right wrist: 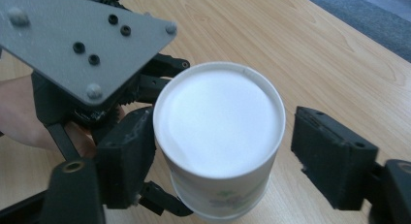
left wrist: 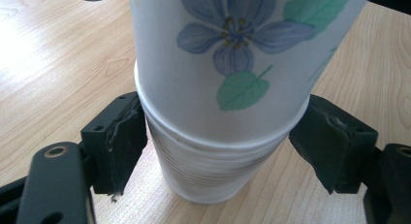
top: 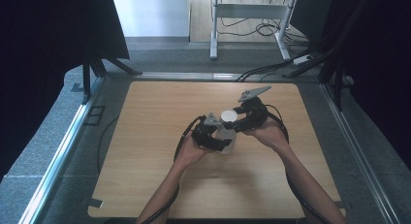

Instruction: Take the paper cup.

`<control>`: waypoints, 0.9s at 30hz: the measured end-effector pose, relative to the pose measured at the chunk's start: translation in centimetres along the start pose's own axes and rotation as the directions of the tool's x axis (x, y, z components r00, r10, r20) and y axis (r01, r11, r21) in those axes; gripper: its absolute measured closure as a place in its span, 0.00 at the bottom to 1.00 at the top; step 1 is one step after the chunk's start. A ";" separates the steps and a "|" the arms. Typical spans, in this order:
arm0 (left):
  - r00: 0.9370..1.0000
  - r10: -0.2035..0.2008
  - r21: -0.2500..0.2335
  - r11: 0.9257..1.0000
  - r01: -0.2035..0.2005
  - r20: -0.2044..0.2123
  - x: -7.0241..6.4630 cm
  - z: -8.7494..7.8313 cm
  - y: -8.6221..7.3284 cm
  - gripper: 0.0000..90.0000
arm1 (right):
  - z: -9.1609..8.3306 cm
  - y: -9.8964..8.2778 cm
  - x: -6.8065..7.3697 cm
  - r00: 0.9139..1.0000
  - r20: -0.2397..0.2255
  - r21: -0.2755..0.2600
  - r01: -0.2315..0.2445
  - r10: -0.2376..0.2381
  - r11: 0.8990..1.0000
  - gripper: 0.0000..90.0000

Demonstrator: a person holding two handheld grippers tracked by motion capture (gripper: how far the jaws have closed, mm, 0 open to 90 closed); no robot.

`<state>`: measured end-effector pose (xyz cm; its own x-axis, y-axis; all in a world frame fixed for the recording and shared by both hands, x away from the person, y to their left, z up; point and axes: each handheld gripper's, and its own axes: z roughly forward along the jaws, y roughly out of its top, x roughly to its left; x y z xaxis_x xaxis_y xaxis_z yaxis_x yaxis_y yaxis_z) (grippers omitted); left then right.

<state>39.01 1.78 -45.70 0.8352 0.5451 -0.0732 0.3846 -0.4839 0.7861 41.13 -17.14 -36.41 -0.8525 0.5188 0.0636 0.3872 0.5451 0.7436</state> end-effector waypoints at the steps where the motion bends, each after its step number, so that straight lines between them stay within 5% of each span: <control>1: 1.000 0.000 0.001 1.000 0.000 -0.001 0.0 0.0 0.0 0.24 | 0.0 0.2 0.0 1.000 -0.005 -0.001 0.001 -0.001 1.000 0.32; 17: 1.000 -0.009 -0.006 1.000 0.009 0.004 0.1 -0.1 -0.1 0.25 | -0.6 1.5 0.3 0.999 0.014 0.047 0.028 -0.029 0.999 0.40; 27: 1.000 -0.013 -0.009 1.000 0.013 0.008 0.1 -0.1 -0.2 0.25 | -2.1 2.3 0.2 1.000 0.003 0.015 0.028 -0.028 1.000 0.41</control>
<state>38.99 1.99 -45.83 0.8331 0.5461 -0.0884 0.3923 -0.4705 0.7904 41.13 -17.11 -33.29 -0.8619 0.5054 0.0411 0.3686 0.5687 0.7353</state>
